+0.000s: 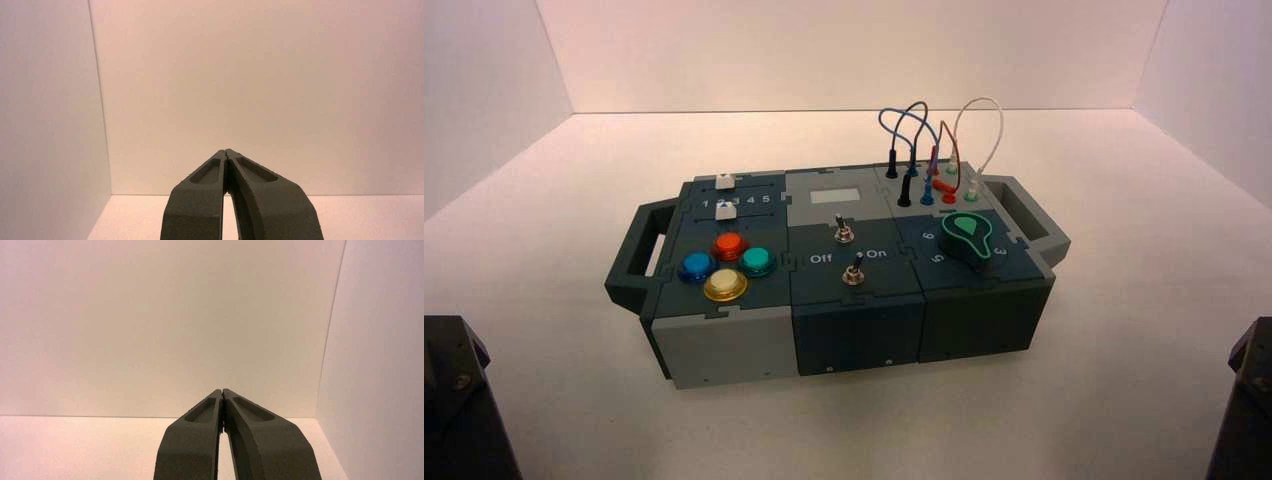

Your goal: Pull the white wire.

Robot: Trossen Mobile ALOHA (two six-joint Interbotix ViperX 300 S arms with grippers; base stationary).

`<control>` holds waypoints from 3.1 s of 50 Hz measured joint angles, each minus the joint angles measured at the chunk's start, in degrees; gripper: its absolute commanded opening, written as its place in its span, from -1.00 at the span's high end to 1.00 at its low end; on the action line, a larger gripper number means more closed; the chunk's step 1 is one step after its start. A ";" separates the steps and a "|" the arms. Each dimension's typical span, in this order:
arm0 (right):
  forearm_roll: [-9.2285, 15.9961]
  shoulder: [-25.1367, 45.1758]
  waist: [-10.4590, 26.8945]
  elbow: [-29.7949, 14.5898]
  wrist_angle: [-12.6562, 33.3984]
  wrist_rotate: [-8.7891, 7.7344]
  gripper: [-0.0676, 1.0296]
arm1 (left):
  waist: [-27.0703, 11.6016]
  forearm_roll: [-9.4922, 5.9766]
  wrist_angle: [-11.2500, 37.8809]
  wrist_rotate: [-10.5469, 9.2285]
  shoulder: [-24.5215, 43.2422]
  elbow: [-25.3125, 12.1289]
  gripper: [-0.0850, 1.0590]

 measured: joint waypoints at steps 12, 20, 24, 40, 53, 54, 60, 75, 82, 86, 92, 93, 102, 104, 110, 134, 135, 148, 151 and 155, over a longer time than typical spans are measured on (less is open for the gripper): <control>0.09 0.00 0.00 0.09 0.00 0.09 0.92 | -0.44 0.09 0.70 0.00 0.09 0.00 0.91; 0.44 0.00 0.09 0.09 0.62 0.26 0.92 | -1.05 0.09 1.76 0.00 0.18 0.00 0.91; 0.97 0.00 0.70 0.00 2.02 0.35 0.92 | -2.64 0.09 3.78 0.09 0.26 -0.44 0.91; 2.37 1.58 2.90 0.00 8.00 0.44 0.92 | -13.80 0.00 9.40 -0.09 5.98 -2.64 0.91; 5.71 3.78 3.08 -0.09 14.41 0.44 0.92 | -23.38 -1.23 18.11 -2.72 10.02 -4.13 0.91; 5.80 3.87 3.16 -0.09 14.50 0.44 0.92 | -23.64 -1.23 18.37 -2.90 10.02 -4.13 0.91; 7.91 5.62 4.75 -0.88 18.02 0.44 0.92 | -28.48 -1.41 22.15 -5.98 10.37 -4.22 0.91; 11.60 13.18 12.57 -3.52 29.18 0.44 0.87 | -37.00 -2.37 27.51 -11.51 13.36 -4.22 0.91; 13.27 15.91 13.80 -4.57 35.24 0.44 0.23 | -39.29 -2.72 28.74 -12.04 16.08 -5.01 0.91; 14.24 16.87 13.71 -4.92 38.67 0.44 0.07 | -40.34 -2.72 29.44 -12.04 18.37 -5.80 0.91; 15.91 18.02 13.80 -5.62 42.71 0.18 0.07 | -42.01 -2.81 30.15 -12.04 23.12 -7.82 0.91; 16.26 18.37 13.97 -5.89 43.33 0.18 0.07 | -42.45 -2.81 30.15 -11.95 24.35 -8.44 0.91; 17.75 21.53 16.00 -7.03 44.30 0.09 0.07 | -45.09 -2.81 30.06 -11.95 30.50 -11.69 0.91; 18.02 22.15 16.35 -7.29 44.30 0.09 0.07 | -45.44 -2.81 30.15 -12.04 31.38 -12.13 0.91; 18.72 26.28 18.98 -8.61 43.51 0.09 0.07 | -46.67 -2.81 29.88 -12.04 34.19 -13.71 0.91; 20.39 38.76 22.76 -12.13 40.87 0.00 0.07 | -46.93 -2.90 29.53 -12.04 34.72 -14.24 0.91; 20.48 38.85 22.76 -12.22 40.69 0.09 0.08 | -46.93 -2.81 29.53 -12.04 34.72 -14.24 0.91; 20.65 41.31 22.85 -12.74 39.37 0.00 0.17 | -46.93 -2.90 29.18 -12.04 34.72 -14.24 0.91; 20.65 42.10 22.85 -12.92 38.85 0.09 0.17 | -46.93 -2.90 29.09 -12.04 34.72 -14.24 0.91; 20.65 43.15 22.76 -12.92 38.23 0.00 0.17 | -46.93 -2.90 29.09 -12.04 34.72 -14.24 0.91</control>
